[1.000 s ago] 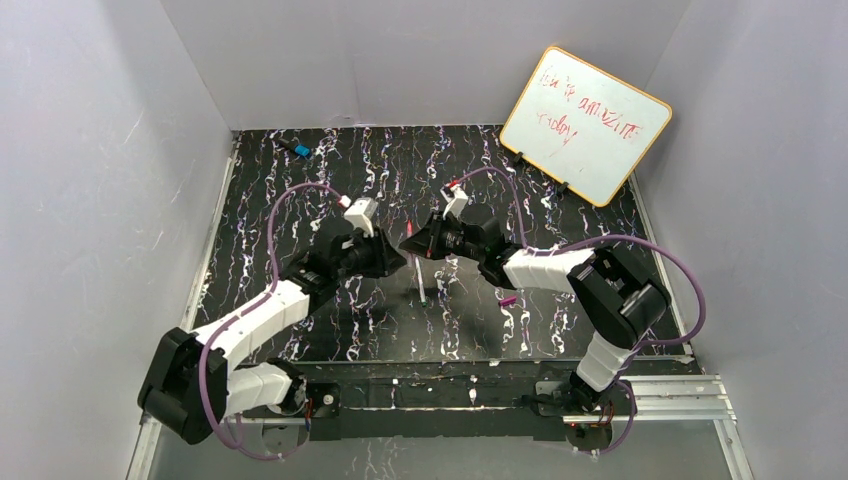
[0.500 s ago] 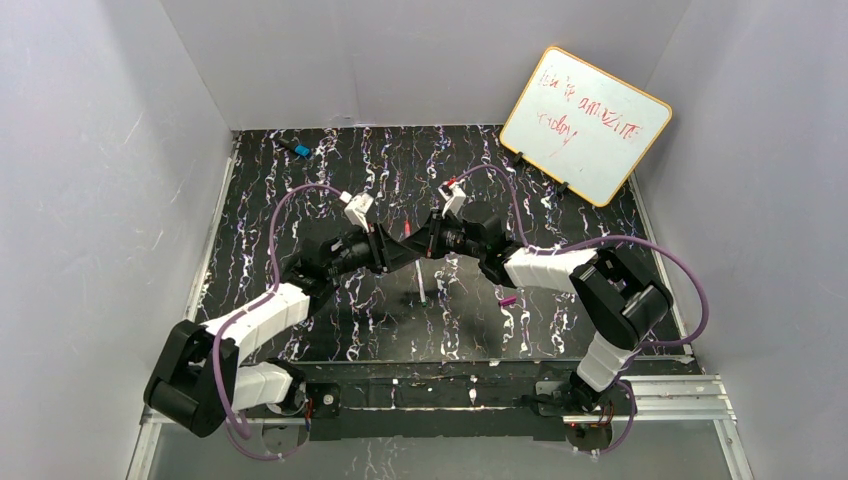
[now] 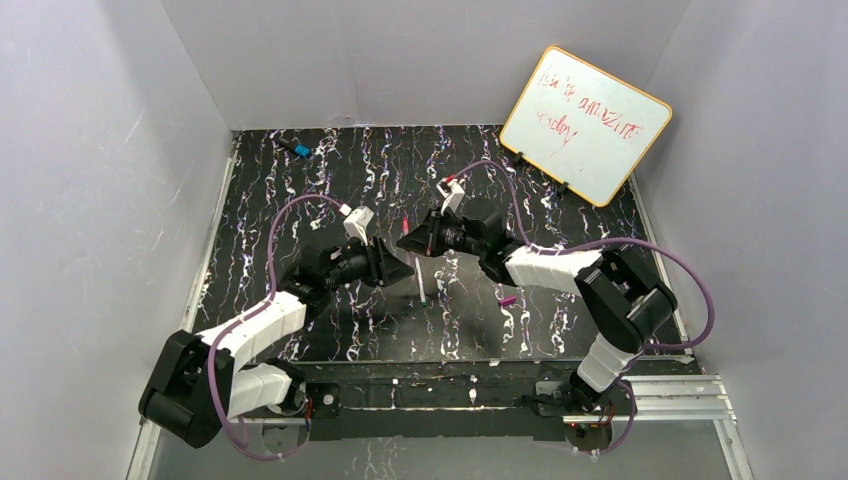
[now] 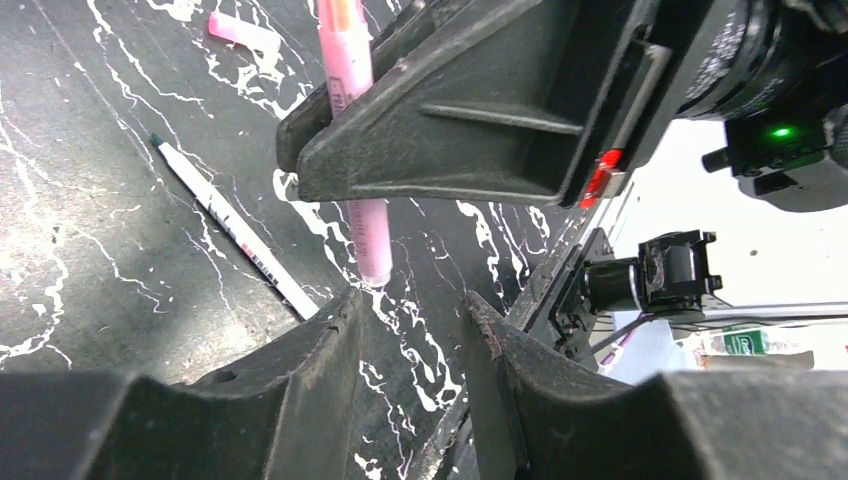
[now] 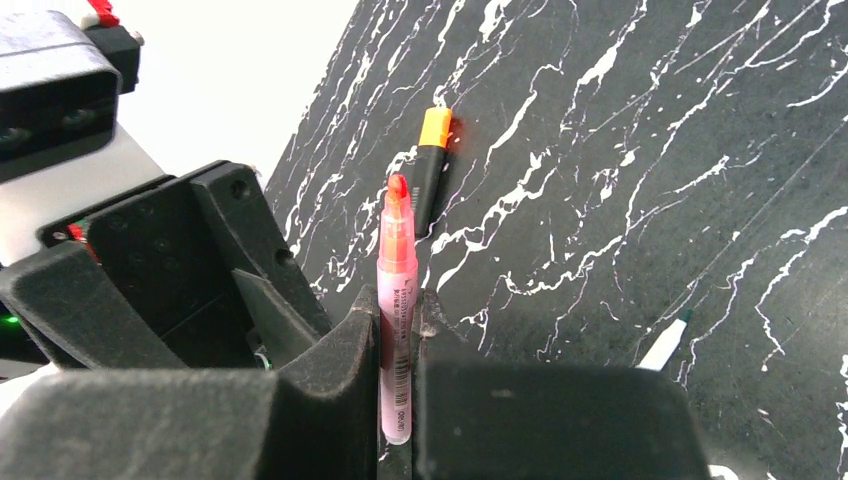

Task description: Insert the pens into the pen caps

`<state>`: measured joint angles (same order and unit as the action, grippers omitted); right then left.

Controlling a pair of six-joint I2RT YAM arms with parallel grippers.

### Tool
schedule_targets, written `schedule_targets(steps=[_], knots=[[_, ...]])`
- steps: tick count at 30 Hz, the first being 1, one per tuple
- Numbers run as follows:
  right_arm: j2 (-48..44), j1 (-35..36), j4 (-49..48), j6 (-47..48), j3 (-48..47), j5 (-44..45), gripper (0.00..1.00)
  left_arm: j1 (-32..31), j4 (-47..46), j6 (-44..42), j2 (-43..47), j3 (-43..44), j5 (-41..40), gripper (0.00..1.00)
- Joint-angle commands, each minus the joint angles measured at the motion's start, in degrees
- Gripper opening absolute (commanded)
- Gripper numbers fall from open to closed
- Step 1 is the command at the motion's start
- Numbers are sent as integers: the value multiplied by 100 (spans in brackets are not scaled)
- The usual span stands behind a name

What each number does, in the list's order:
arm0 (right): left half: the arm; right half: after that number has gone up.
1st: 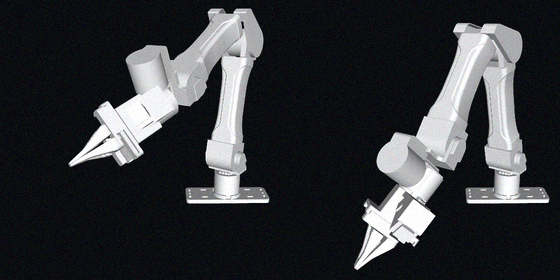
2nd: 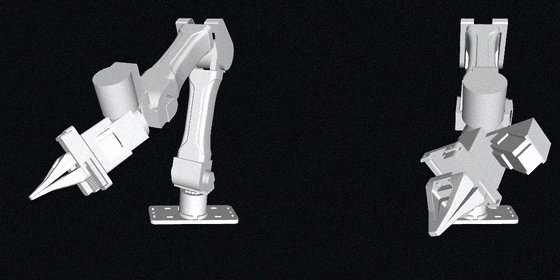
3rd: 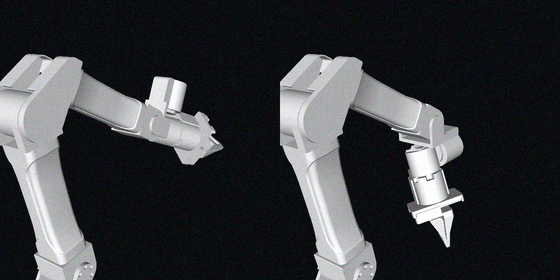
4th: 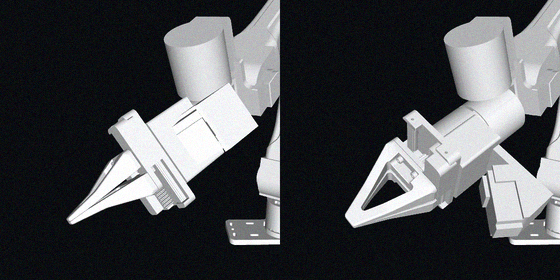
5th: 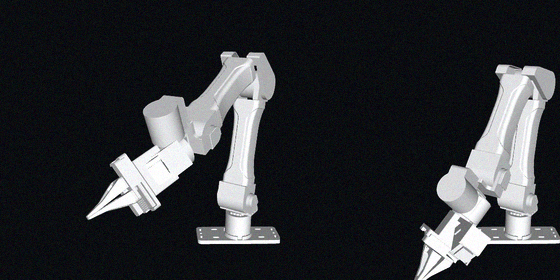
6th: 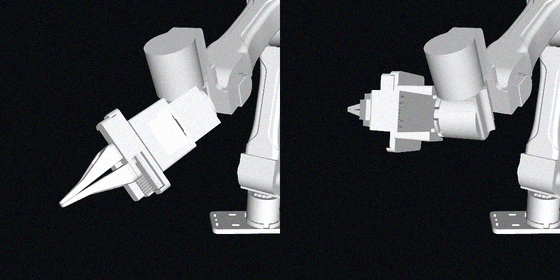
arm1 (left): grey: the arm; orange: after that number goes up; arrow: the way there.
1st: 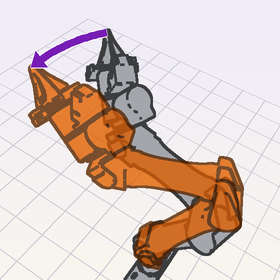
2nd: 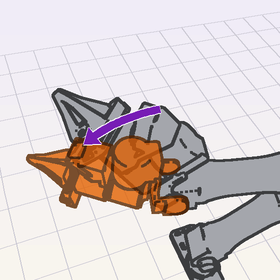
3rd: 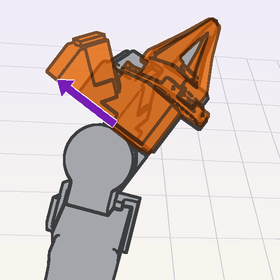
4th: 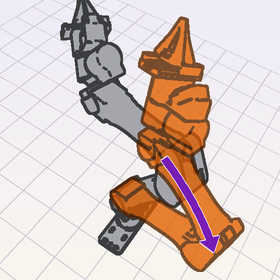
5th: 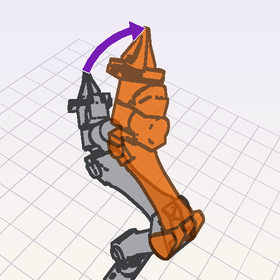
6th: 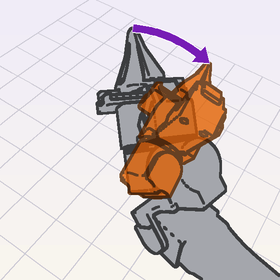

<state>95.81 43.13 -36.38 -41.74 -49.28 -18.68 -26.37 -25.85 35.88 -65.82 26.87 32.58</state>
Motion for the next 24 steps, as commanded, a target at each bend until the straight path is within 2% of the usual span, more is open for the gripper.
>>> schedule_targets(steps=[1,10,18,24], knots=[[-198,-5,15,133,-386,-264,1,10,168,-257,120,-38,-156,40],[-40,-6,185,70,-626,-719,1,9,-365,-124,-147,78,-127,43],[8,-7,185,25,-626,-904,1,20,-1403,290,-229,19,-78,43],[8,-2,184,25,-627,-910,1,22,-1573,397,-334,4,52,34]])
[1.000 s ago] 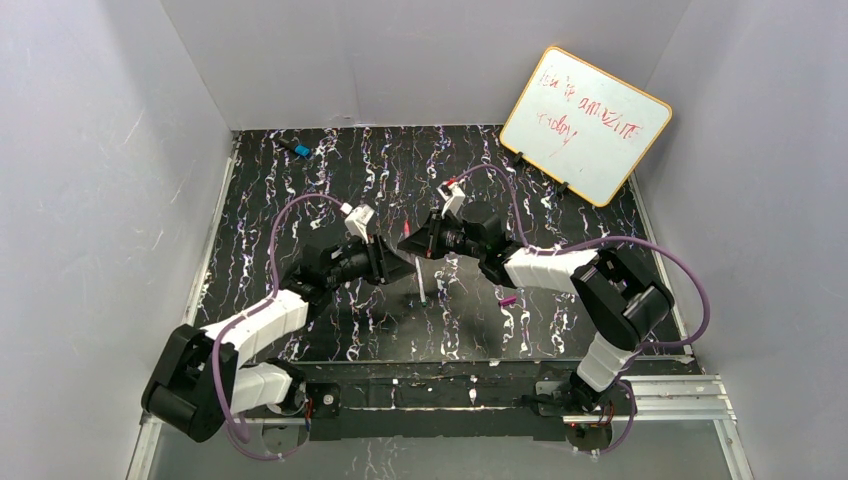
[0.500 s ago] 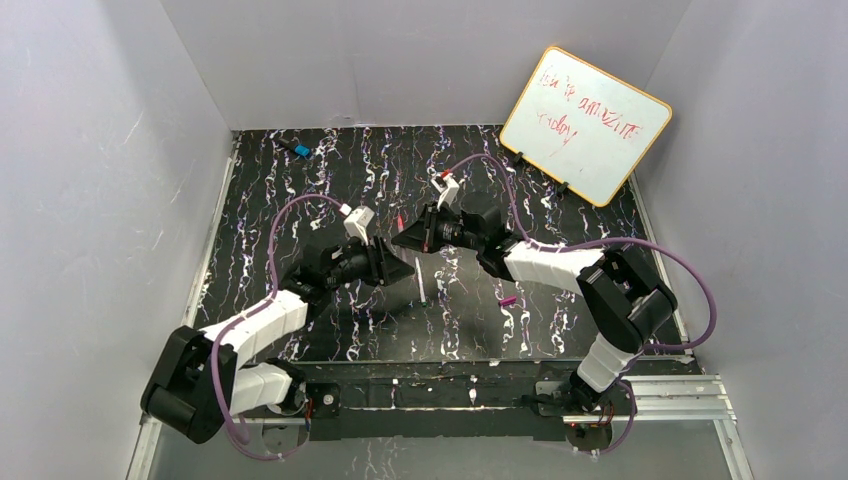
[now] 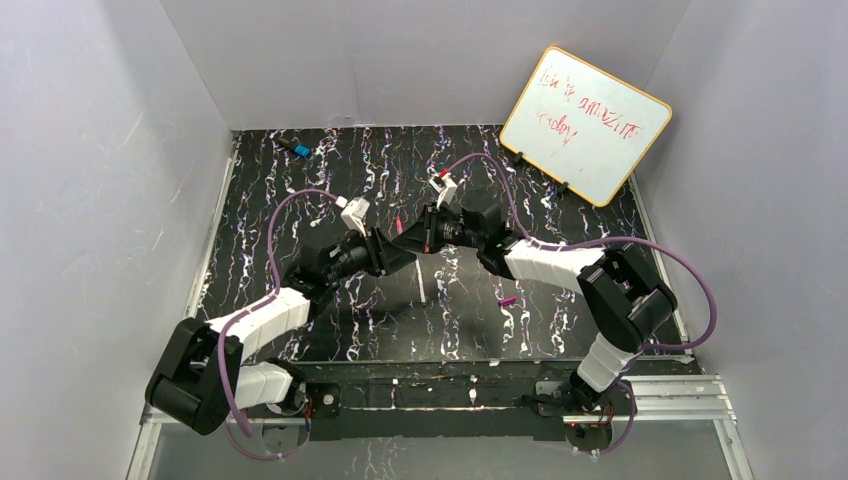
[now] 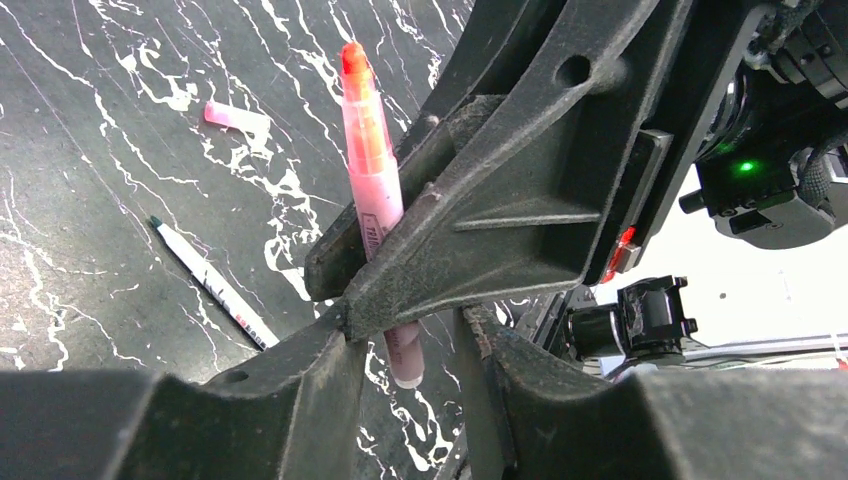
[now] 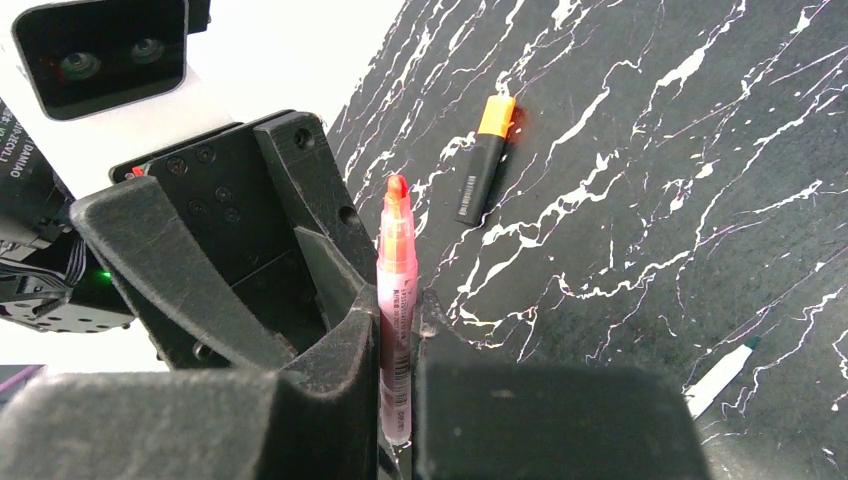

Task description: Insert the pens into the pen caps

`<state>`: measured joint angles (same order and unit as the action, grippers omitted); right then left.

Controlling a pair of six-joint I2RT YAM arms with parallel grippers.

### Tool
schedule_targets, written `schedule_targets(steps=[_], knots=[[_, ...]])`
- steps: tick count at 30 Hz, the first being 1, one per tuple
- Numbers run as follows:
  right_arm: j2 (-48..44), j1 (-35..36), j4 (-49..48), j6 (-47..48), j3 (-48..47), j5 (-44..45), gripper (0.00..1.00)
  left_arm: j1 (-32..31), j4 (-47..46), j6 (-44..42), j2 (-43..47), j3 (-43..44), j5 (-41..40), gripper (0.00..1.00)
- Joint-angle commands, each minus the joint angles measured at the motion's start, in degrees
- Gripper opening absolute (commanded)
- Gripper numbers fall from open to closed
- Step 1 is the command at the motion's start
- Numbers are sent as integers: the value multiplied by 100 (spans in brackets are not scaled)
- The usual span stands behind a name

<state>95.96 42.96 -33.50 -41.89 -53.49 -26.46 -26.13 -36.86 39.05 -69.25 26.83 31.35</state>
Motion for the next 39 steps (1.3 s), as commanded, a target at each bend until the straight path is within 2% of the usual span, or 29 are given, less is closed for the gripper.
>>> schedule_targets(steps=[1,7,10,12,14,15,23,26,28,32,35,39], knots=[[-5,15,-105,40,-205,-125,1,1,-470,93,8,-12,193,33],[-1,21,-211,-23,-171,-44,1,-4,-609,230,87,-225,225,33],[25,16,-257,-77,-190,-39,1,-4,-810,364,73,-352,246,28],[36,11,-307,-111,-188,-18,1,-6,-978,458,37,-424,269,21],[44,13,-338,-145,-188,-9,1,-6,-1108,519,6,-481,270,4],[45,13,-346,-152,-190,-9,1,-4,-1153,539,-18,-504,259,0],[-24,18,-292,-129,-70,9,3,2,-1262,515,30,-593,163,0],[-69,16,-198,-70,-35,170,47,-3,-1262,510,27,-604,147,0],[-176,-4,102,74,-67,564,63,0,-1231,516,17,-629,117,0],[-731,-322,855,534,-125,1549,73,2,-1059,578,53,-762,-235,0],[-1124,-740,1434,1007,-321,1884,74,3,-811,521,20,-719,-364,0],[-1296,-1025,2228,2176,-669,2202,73,5,-232,325,71,-563,-606,0]])
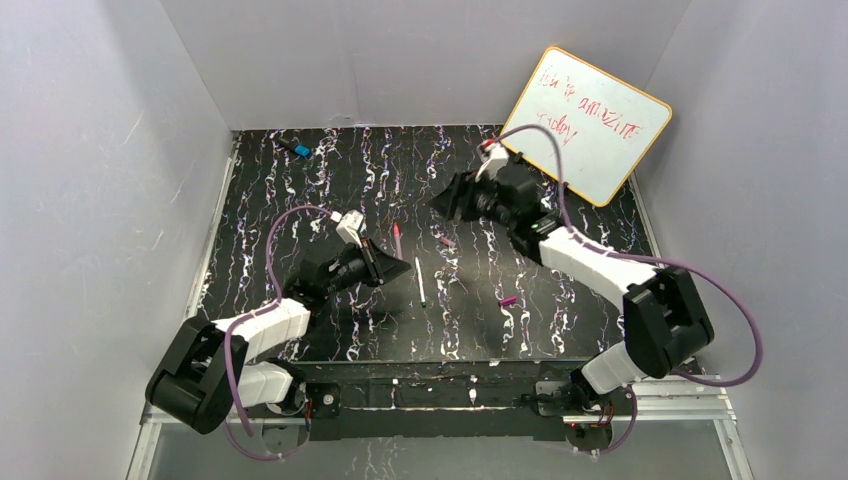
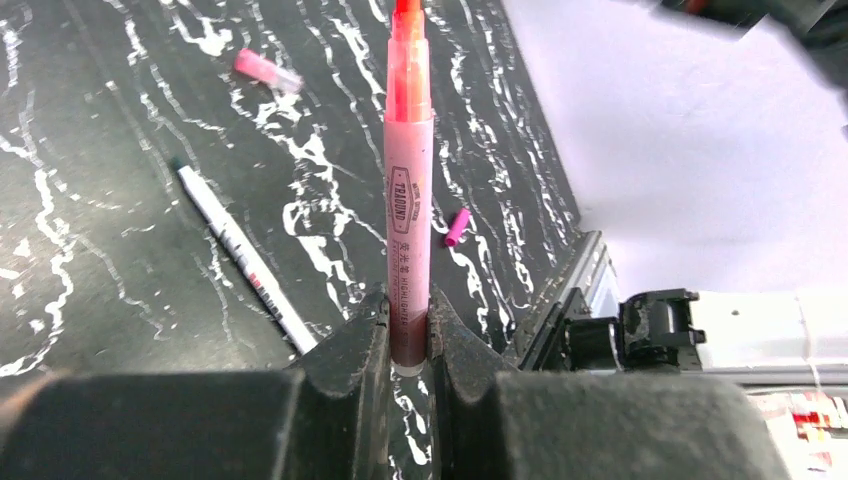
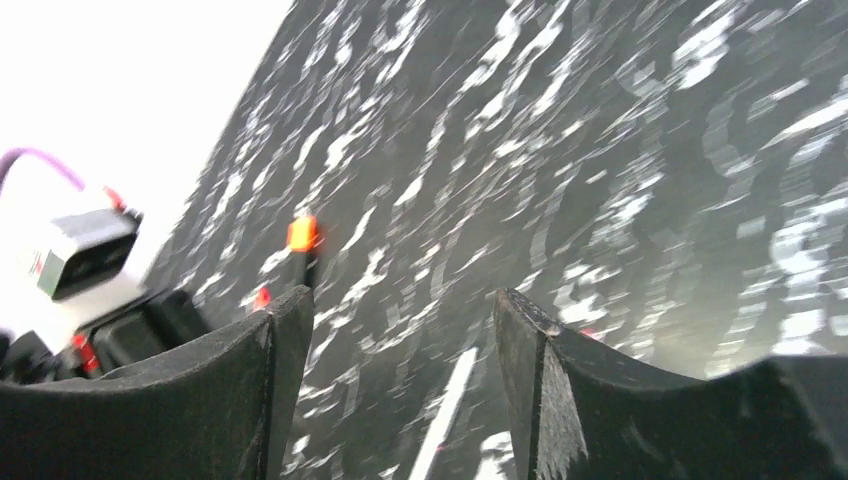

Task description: Insert the pens into the pen caps

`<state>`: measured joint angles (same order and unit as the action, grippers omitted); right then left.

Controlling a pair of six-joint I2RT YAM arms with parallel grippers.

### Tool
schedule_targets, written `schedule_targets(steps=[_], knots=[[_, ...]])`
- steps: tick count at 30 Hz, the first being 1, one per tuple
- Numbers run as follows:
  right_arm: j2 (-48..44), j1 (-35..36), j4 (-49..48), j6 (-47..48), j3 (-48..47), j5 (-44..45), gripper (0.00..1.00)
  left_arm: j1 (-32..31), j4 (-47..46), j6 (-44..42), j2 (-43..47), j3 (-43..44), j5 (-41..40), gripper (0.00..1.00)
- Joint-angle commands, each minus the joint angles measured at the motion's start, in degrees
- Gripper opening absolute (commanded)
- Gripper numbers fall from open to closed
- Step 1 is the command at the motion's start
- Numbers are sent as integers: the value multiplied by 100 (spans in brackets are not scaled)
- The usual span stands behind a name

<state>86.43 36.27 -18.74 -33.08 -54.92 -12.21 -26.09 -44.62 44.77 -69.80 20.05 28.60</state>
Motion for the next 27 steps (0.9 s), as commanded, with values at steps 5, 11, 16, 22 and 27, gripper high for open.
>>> schedule_targets(steps=[5,11,16,22,27], knots=[[44,-453,1760,2304,-924,738,65,-2,1608,-660,288,457,-662,0],[832,-462,3507,756,-2085,1183,65,-2,3452,-1425,634,1178,-1121,0],[719,-460,3604,-1807,-2345,1156,69,-2,4403,-1903,781,1755,-1319,0],[902,-416,5427,-6490,-2886,2209,67,4,4780,-1900,872,1964,-1378,0],[1553,-419,6919,-8406,-3435,1937,63,7,4859,-1852,988,1932,-1375,0]])
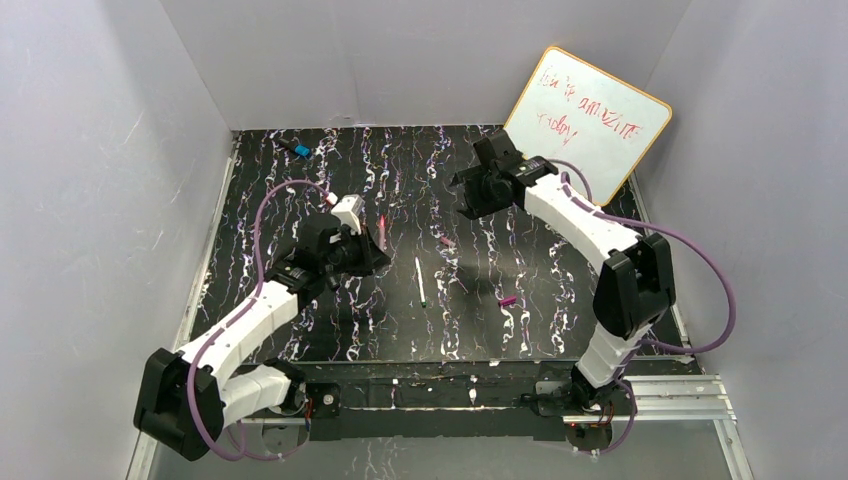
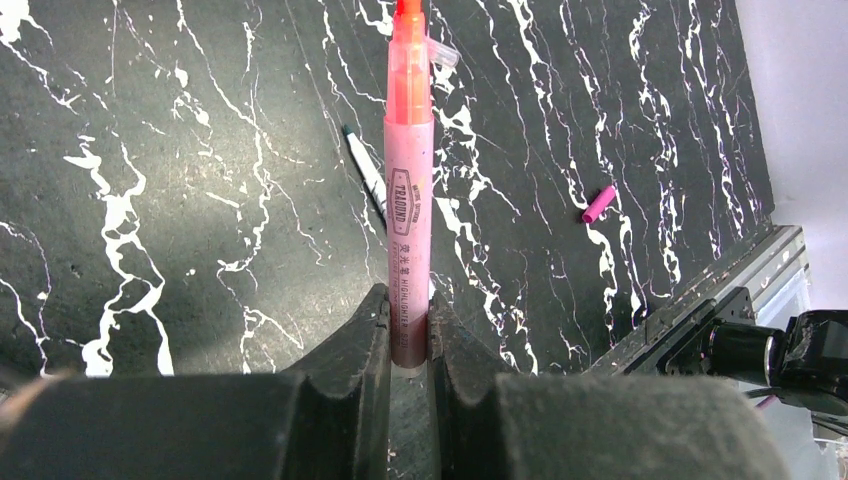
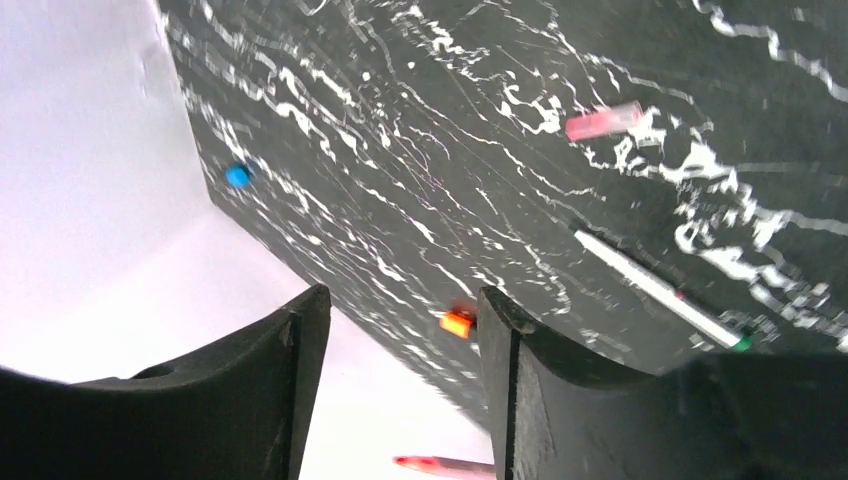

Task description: Insert the pens into the pen caps

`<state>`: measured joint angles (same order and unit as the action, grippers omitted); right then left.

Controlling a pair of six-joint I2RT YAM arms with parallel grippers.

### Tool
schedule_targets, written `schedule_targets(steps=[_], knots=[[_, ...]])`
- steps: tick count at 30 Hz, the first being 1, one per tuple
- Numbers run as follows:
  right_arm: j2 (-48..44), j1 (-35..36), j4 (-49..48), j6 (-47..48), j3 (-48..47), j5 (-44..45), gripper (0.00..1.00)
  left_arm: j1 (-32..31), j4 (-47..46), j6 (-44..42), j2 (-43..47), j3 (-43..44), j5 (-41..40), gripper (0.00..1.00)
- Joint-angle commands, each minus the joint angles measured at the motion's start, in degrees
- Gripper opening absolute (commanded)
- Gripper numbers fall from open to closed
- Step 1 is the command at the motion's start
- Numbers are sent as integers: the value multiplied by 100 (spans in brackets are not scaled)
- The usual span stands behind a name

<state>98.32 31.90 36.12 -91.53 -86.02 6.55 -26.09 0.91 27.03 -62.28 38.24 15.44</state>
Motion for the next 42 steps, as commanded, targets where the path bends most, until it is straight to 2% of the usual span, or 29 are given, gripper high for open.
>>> schedule_targets(steps=[1,4,7,11,27,32,38,40,42], knots=[[442,20,1368,-2839,-210,-86,61,7,331,-75,258,106,-61,0],[659,19,1169,-3484,63,-454,59,7,461,-81,330,99,-96,0],[1108,18,1399,-3768,-47,-617,58,7,723,-159,388,177,-223,0],[1431,56,1193,-4039,79,-772,57,7,969,-327,419,306,-227,0],[1935,155,995,-4415,-89,-398,48,24,1273,-618,609,314,-77,0],[1932,154,562,-4501,76,-135,43,25,1339,-716,604,331,-70,0],[2065,141,634,-4535,-59,-146,38,33,1383,-817,528,368,-60,0],[2121,141,650,-4507,-100,-191,35,38,1394,-829,501,377,-52,0],[2153,141,678,-4466,-127,-219,27,42,1394,-839,481,375,-42,0]])
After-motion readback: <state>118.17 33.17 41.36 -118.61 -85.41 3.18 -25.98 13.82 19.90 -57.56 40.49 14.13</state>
